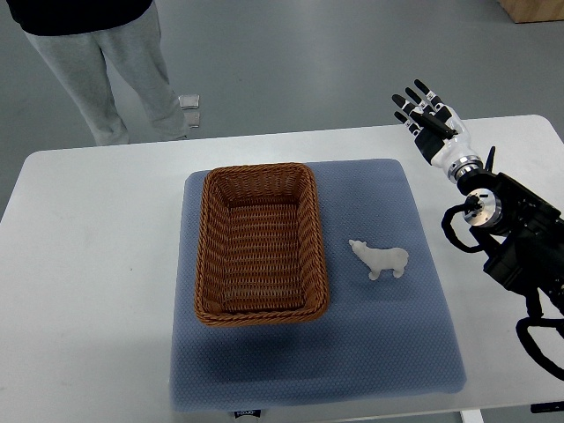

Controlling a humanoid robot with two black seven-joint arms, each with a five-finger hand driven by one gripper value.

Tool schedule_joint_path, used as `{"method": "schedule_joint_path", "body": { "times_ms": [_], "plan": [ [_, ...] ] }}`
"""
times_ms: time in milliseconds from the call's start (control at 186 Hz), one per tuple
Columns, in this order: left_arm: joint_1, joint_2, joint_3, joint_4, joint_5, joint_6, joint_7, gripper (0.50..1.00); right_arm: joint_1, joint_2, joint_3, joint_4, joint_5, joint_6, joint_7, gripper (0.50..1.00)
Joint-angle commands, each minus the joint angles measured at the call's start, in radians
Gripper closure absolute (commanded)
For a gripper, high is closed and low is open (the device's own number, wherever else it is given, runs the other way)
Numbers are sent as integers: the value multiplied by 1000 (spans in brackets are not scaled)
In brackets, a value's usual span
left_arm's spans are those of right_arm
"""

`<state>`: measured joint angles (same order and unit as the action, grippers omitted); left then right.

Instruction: Place white bear in brown basket with right hand

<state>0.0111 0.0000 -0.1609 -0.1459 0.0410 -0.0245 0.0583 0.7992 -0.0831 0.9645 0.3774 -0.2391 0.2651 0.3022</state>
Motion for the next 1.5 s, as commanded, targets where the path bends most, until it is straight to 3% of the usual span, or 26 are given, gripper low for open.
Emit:
{"method": "schedule_joint_path", "body": {
  "times_ms": [0, 1143, 1493],
  "plan": [
    [0, 0, -2, 0, -1, 0, 0, 500, 0, -1, 0, 0, 0, 0, 0, 574],
    [-2, 0, 0, 6, 4, 3, 2, 500, 0, -10, 2, 2, 0, -3, 0, 574],
    [-2, 0, 0, 6, 4, 1, 3, 500, 6, -24, -1, 55, -6, -35, 0, 574]
  ]
}}
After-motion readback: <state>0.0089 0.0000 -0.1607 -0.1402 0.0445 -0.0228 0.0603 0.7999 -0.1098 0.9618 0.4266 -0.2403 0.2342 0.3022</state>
